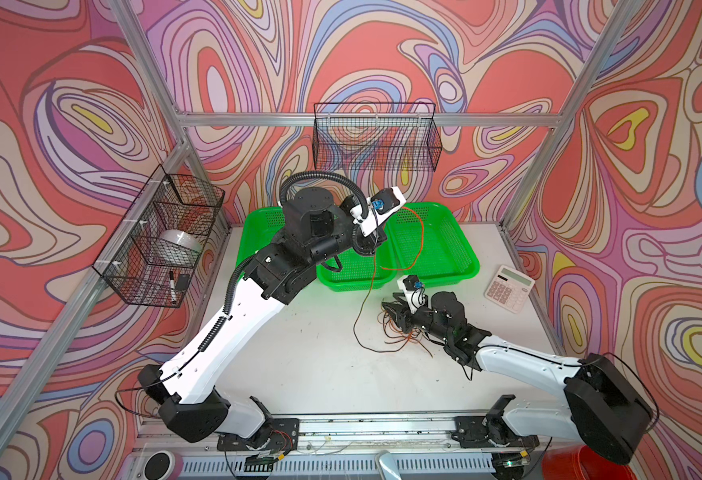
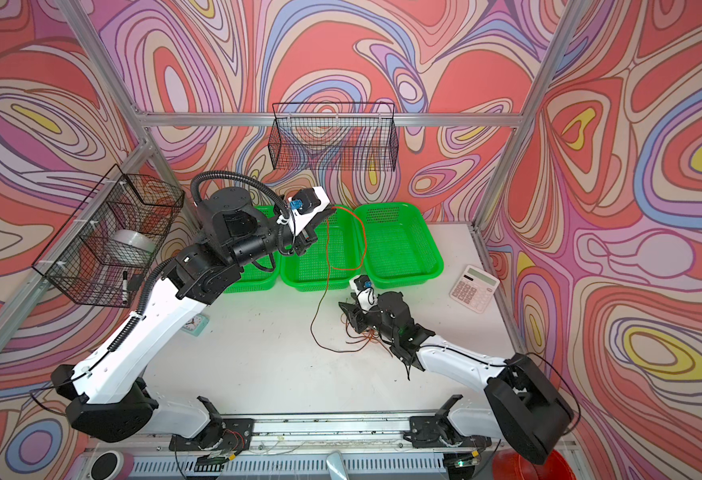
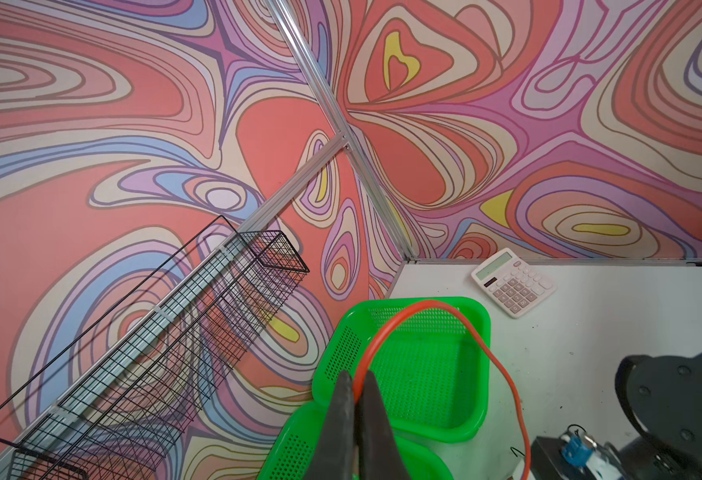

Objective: Untangle the cables

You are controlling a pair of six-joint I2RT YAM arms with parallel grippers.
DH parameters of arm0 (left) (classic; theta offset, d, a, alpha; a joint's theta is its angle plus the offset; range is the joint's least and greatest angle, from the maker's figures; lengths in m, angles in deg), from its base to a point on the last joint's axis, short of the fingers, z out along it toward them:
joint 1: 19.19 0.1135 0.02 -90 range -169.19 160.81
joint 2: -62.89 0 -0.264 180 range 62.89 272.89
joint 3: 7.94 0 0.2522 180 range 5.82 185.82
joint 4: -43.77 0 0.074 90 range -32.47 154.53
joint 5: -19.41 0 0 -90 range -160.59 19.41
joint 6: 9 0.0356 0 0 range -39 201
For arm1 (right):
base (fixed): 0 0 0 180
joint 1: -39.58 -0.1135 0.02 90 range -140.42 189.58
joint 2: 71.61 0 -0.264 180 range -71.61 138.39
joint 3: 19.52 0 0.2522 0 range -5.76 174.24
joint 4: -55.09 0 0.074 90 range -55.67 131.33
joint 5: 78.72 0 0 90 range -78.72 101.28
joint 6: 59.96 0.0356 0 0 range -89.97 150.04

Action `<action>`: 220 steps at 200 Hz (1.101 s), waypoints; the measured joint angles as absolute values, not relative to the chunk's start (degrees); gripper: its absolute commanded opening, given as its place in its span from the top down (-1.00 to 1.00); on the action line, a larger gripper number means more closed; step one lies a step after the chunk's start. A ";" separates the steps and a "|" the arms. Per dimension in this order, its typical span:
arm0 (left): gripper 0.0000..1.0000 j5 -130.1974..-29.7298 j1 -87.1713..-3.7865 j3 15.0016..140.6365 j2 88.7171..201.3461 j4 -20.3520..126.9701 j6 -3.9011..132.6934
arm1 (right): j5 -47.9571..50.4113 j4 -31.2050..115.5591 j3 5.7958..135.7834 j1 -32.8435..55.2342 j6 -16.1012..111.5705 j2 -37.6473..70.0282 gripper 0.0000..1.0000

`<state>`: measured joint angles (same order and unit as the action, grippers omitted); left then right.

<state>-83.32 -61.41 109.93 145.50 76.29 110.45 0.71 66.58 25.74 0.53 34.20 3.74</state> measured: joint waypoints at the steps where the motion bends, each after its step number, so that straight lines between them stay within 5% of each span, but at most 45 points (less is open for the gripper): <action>1: 1.00 -83.32 -61.41 109.98 145.50 76.27 110.45 | 0.52 66.60 25.79 0.38 34.22 3.94 0.02; 82: 1.00 -81.44 -61.41 112.01 147.27 77.54 111.29 | -8.69 73.14 30.86 -7.84 35.73 17.49 0.11; 114: 1.00 -80.79 -61.41 112.01 147.64 77.58 111.55 | -8.40 73.31 36.17 -10.57 35.47 22.32 0.76; 135: 1.00 -80.29 -61.03 112.01 147.64 77.98 111.88 | -7.48 73.36 36.83 -11.67 35.60 22.12 0.99; 220: 1.00 -81.03 -52.40 103.09 142.70 77.47 106.19 | -4.97 67.59 44.58 -11.75 33.81 13.01 1.00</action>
